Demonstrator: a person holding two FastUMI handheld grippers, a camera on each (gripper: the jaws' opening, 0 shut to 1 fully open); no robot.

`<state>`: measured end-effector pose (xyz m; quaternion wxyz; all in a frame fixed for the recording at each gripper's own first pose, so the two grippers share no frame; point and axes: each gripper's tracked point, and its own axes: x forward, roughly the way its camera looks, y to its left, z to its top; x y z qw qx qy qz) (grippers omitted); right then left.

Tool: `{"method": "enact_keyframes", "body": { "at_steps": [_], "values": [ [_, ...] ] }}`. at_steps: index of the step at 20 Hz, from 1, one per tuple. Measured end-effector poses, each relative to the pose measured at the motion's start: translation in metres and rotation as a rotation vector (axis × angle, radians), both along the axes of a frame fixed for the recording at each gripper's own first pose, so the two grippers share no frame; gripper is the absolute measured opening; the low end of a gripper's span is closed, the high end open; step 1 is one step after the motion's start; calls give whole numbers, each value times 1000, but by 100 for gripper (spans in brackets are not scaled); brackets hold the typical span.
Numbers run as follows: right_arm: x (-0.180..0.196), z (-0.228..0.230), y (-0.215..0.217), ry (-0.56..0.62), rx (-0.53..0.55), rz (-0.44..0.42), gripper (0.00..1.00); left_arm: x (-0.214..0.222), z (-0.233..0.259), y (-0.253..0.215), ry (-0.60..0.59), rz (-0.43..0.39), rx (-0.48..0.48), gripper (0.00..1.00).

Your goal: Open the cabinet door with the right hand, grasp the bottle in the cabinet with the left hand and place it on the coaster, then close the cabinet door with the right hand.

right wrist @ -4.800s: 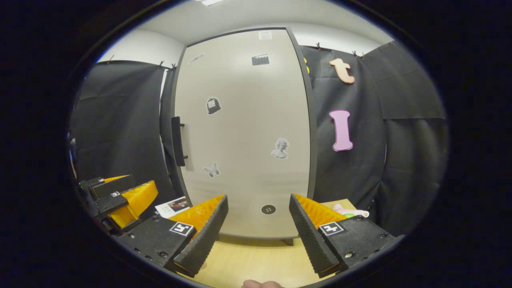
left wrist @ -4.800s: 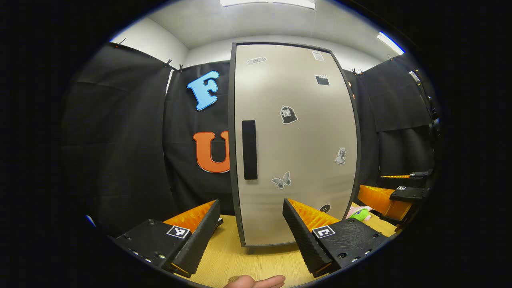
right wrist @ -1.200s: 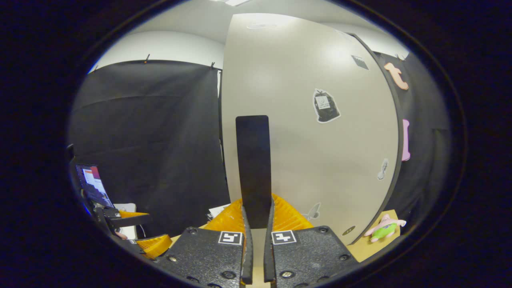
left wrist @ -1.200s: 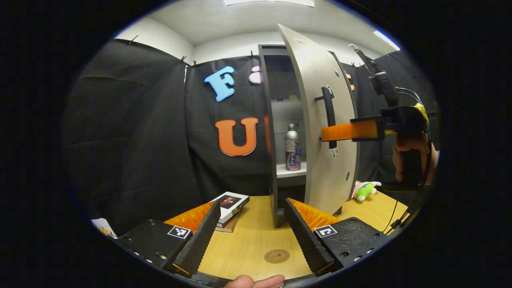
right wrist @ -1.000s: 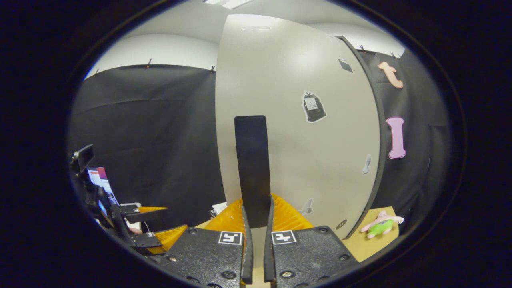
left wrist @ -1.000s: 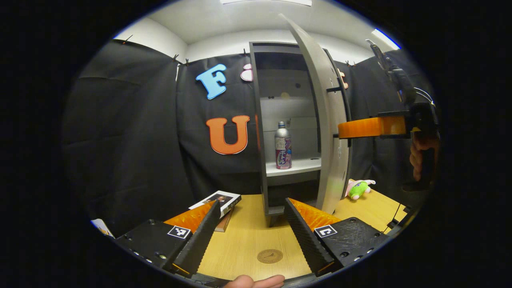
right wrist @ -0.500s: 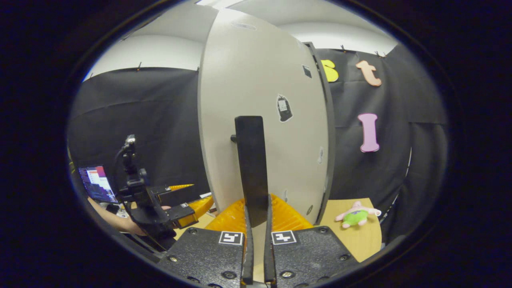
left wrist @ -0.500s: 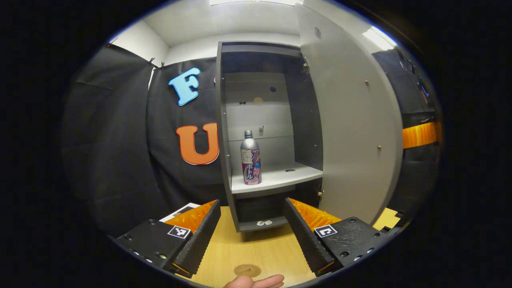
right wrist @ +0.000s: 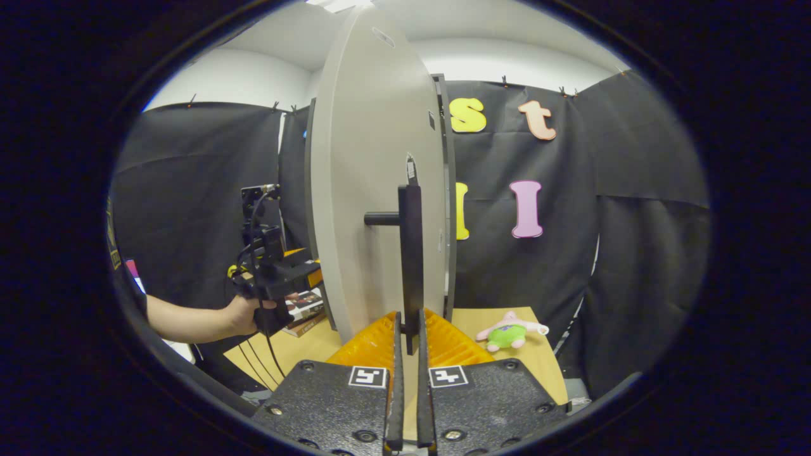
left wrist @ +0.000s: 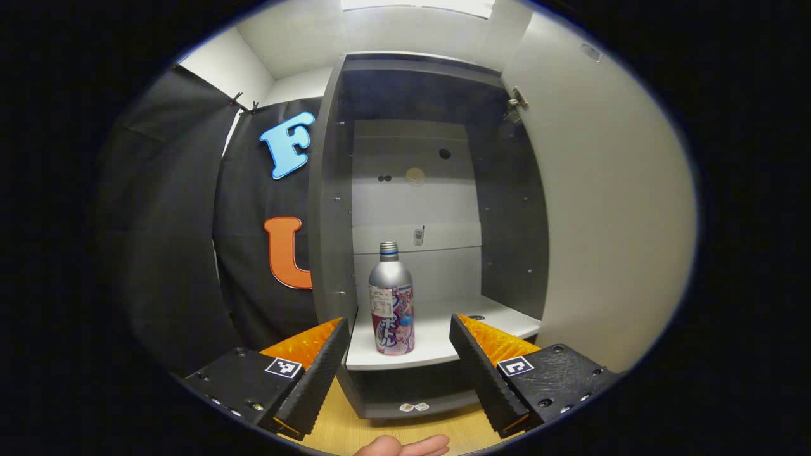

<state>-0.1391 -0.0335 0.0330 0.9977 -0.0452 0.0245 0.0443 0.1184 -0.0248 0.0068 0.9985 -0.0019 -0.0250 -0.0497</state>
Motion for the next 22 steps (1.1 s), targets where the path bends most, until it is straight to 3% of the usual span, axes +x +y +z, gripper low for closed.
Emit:
{"method": "enact_keyframes", "body": {
  "at_steps": [7, 9, 12, 13, 17, 21, 22],
  "values": [
    [-5, 5, -54, -49, -1, -257, 10, 86, -14, 7, 30, 47, -14, 96],
    [-5, 7, -48, -48, 6, -232, 8, 98, -13, 3, 23, 40, -20, 95],
    [-5, 5, -48, -54, -86, -240, 9, 115, -10, -2, 19, 48, -4, 95],
    [-4, 5, -52, -56, -86, -249, 2, 122, -10, 0, 23, 71, -6, 95],
    [-5, 4, -48, -50, 27, -224, 10, 123, -13, 2, 19, 130, 34, 96],
    [-3, 3, -52, -50, 36, -219, 13, 124, -2, -11, -19, 89, 22, 96],
    [-3, 2, -53, -48, 31, -216, 13, 127, -4, -11, -9, 95, 29, 91]
  ]
}}
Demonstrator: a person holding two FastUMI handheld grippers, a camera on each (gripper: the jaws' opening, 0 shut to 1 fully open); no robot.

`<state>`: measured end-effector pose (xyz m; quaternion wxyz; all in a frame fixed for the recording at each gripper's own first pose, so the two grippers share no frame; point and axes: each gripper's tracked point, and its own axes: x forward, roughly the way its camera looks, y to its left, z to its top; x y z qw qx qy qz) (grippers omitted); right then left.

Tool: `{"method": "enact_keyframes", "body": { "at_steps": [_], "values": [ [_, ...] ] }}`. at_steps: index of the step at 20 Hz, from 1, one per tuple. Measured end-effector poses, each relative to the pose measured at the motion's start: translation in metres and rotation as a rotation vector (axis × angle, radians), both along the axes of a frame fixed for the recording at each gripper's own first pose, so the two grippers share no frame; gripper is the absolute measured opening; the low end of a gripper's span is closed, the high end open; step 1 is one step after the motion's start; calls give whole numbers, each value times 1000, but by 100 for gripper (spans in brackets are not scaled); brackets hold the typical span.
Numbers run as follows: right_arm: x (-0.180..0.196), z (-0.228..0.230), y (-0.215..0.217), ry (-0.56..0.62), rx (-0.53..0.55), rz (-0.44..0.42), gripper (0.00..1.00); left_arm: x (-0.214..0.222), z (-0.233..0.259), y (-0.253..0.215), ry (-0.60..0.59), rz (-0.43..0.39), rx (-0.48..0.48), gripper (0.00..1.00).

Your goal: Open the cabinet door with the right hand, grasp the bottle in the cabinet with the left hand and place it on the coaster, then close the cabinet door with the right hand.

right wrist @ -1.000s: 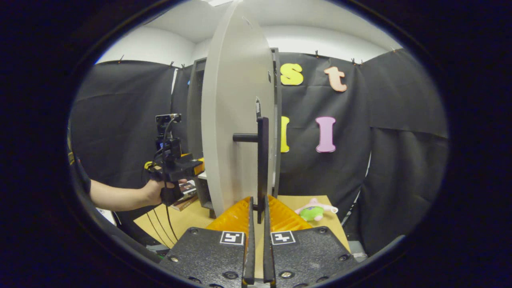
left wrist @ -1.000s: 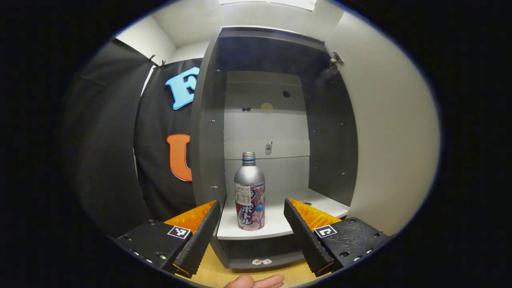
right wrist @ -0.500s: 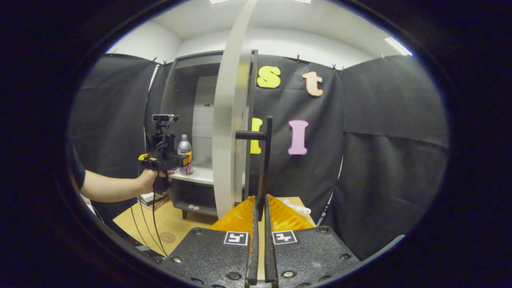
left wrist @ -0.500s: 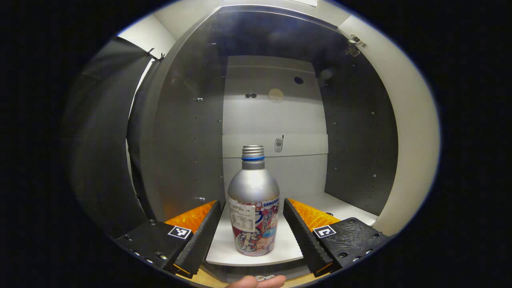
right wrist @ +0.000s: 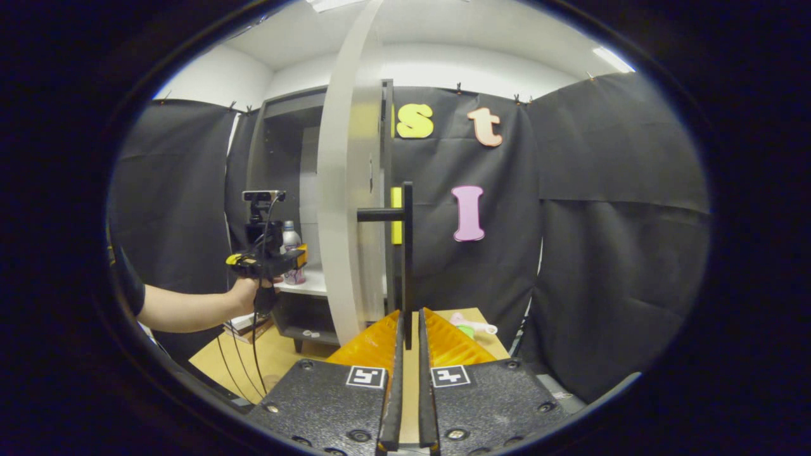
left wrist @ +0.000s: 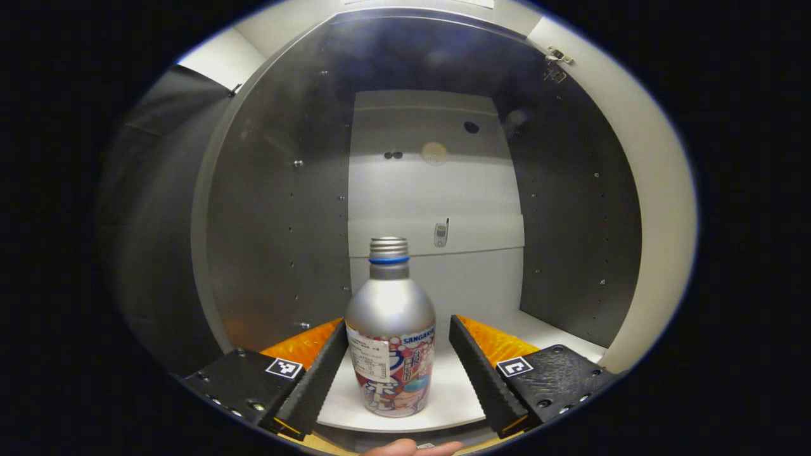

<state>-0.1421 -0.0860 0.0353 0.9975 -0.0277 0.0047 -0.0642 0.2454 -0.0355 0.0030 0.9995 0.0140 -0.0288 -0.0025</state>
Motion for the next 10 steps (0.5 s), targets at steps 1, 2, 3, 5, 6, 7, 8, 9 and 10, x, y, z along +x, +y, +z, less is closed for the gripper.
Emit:
{"method": "enact_keyframes", "body": {
  "at_steps": [1, 2, 3, 5, 6, 7, 8, 9, 10],
  "values": [
    [0, 0, -1, 2, -5, -1, 13, 4, -2, 0, 14, 5, -2, 86],
    [1, 0, -1, 3, -6, -1, 13, 5, -3, 2, 22, 14, -8, 93],
    [1, 1, 0, 3, 0, 2, 13, 7, -2, 7, 21, 32, -18, 89],
    [2, 1, 1, 6, 14, 10, 13, 3, -4, 20, 19, 92, -46, 76],
    [2, 0, 0, 7, 16, 13, 13, -3, -4, 21, 20, 92, -50, 75],
    [2, 1, 0, 8, 14, 17, 14, -8, -3, 18, 17, 75, -57, 73],
    [2, 1, 1, 9, 13, 22, 14, -15, -1, 16, 11, 68, -54, 63],
    [2, 1, 1, 10, 15, 29, 14, -24, 0, 17, 3, 64, -43, 73],
    [3, 1, 2, 12, 19, 39, 14, -35, 3, 16, -4, 61, -37, 73]
  ]
}}
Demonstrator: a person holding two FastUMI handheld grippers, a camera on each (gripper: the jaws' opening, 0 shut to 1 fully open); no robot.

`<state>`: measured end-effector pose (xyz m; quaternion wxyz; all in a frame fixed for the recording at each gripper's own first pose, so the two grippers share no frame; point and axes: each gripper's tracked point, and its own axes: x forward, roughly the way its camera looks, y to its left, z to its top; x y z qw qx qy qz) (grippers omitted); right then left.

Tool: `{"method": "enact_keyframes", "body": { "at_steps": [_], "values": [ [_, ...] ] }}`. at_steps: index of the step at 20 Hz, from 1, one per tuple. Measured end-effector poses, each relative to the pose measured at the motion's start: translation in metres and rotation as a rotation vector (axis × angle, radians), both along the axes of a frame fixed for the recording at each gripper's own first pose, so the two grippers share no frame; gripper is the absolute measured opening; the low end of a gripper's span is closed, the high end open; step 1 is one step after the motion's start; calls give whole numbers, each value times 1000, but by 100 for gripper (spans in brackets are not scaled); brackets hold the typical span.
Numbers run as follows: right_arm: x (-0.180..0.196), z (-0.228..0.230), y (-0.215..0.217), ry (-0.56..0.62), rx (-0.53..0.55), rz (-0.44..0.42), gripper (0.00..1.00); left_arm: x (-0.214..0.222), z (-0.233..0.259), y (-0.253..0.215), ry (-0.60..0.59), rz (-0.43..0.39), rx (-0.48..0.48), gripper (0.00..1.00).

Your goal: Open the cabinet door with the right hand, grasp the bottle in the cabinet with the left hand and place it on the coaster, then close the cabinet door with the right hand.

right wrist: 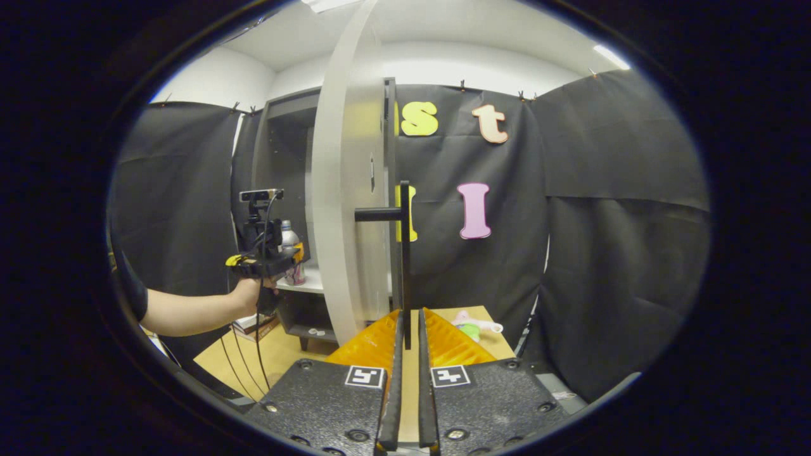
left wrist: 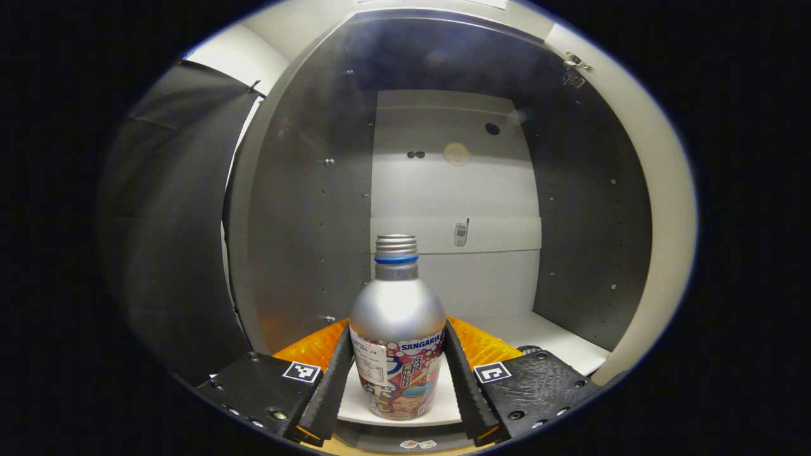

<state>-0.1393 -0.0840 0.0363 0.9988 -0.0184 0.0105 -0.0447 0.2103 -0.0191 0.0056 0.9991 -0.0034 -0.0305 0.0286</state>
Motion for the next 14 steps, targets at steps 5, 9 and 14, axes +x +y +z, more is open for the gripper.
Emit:
{"method": "enact_keyframes", "body": {
  "at_steps": [5, 9, 14],
  "values": [
    [1, -4, 7, 37, 71, 94, 14, -66, -4, 1, -10, -18, 14, 73],
    [-4, -6, 3, 71, 113, 181, 14, -121, -16, 16, -21, 1, 17, 73],
    [-20, -16, -5, 119, 13, 169, 12, -173, -69, 35, -13, 57, 66, 73]
  ]
}}
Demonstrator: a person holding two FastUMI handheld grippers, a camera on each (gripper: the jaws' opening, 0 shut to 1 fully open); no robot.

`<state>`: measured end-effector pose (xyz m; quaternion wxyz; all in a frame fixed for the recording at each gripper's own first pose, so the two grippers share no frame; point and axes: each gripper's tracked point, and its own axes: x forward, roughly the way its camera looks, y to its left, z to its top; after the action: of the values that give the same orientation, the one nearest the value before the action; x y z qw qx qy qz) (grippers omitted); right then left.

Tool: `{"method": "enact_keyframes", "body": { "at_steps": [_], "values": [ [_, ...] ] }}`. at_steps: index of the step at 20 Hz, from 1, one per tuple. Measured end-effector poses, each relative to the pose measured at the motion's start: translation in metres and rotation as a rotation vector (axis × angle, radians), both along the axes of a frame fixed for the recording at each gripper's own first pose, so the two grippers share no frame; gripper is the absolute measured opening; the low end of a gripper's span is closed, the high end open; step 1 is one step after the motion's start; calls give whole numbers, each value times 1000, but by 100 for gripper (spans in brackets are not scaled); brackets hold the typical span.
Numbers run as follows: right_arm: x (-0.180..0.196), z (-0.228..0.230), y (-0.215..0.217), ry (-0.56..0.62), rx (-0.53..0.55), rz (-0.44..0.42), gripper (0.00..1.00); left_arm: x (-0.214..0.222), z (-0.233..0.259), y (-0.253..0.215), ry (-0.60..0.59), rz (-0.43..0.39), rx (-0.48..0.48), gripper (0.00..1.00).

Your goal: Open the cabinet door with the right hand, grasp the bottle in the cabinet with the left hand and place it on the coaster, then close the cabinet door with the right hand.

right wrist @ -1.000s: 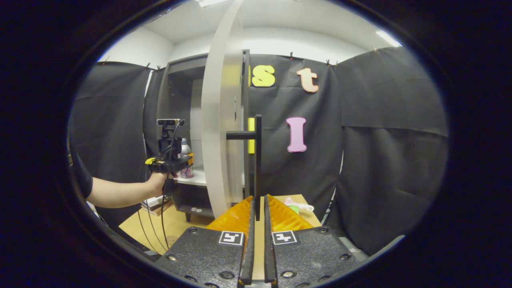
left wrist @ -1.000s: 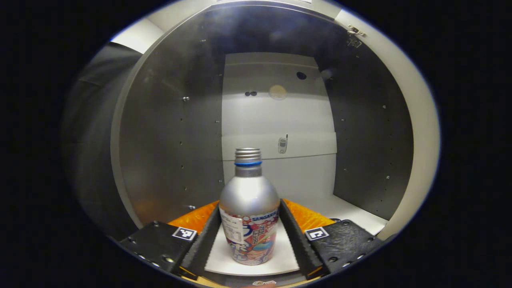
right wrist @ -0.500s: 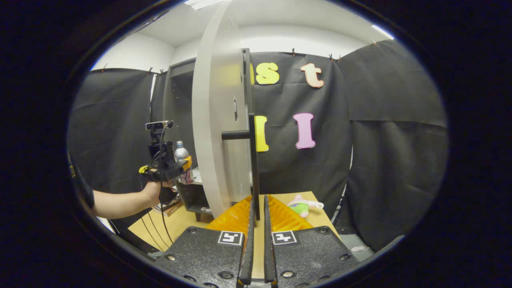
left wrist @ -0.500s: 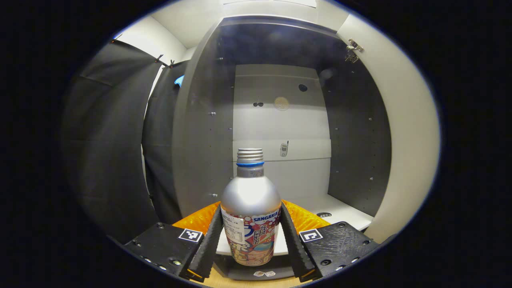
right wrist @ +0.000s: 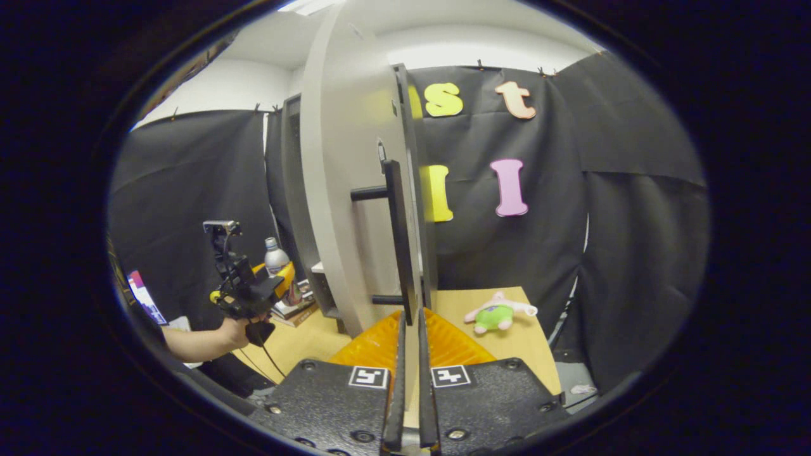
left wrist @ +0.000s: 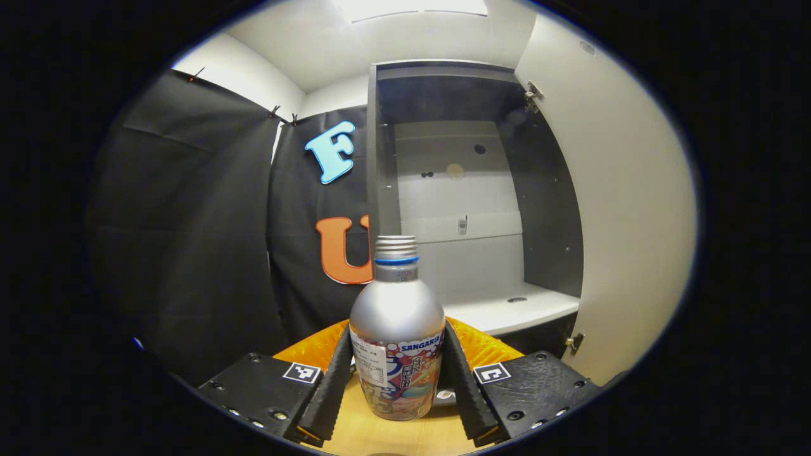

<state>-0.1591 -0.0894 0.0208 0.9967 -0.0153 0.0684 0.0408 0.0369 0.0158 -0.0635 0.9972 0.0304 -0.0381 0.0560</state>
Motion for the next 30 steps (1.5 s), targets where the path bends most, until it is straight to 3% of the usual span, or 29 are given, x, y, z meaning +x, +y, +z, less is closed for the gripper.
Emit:
{"method": "enact_keyframes", "body": {
  "at_steps": [1, 2, 3, 4, 6, 8, 12, 14, 20, 26, 29, 30],
  "values": [
    [-6, -3, -4, 10, -29, -15, 17, -8, -16, 0, 16, 3, 0, 72],
    [-11, -7, -10, 23, -59, -40, 37, -16, -33, 1, 33, 12, 5, 72],
    [-17, -10, -18, 32, -88, -70, 43, -24, -48, 1, 48, 18, 6, 73],
    [-22, -10, -23, 35, -113, -94, 73, -30, -65, 1, 64, 22, 5, 73],
    [-31, -13, -39, 28, -175, -162, 98, -35, -99, 3, 94, 24, 3, 73],
    [-36, -16, -51, 32, -222, -221, 99, -41, -126, 3, 114, 24, 6, 73],
    [-38, -27, -61, 73, -252, -253, 99, -45, -172, 14, 125, 49, 31, 73],
    [-42, -40, -55, 119, -215, -238, 99, -44, -195, 16, 136, 54, 8, 73],
    [-43, -46, -42, 183, -281, -197, 99, -42, -235, 28, 129, 96, -72, 73],
    [-40, -57, -28, 213, -262, -146, 99, -43, -256, 19, 141, 67, -28, 75],
    [-39, -59, -26, 223, -246, -140, 99, -42, -259, 20, 135, 59, -5, 83],
    [-38, -58, -26, 218, -245, -141, 99, -40, -262, 18, 142, 39, -13, 77]
  ]
}}
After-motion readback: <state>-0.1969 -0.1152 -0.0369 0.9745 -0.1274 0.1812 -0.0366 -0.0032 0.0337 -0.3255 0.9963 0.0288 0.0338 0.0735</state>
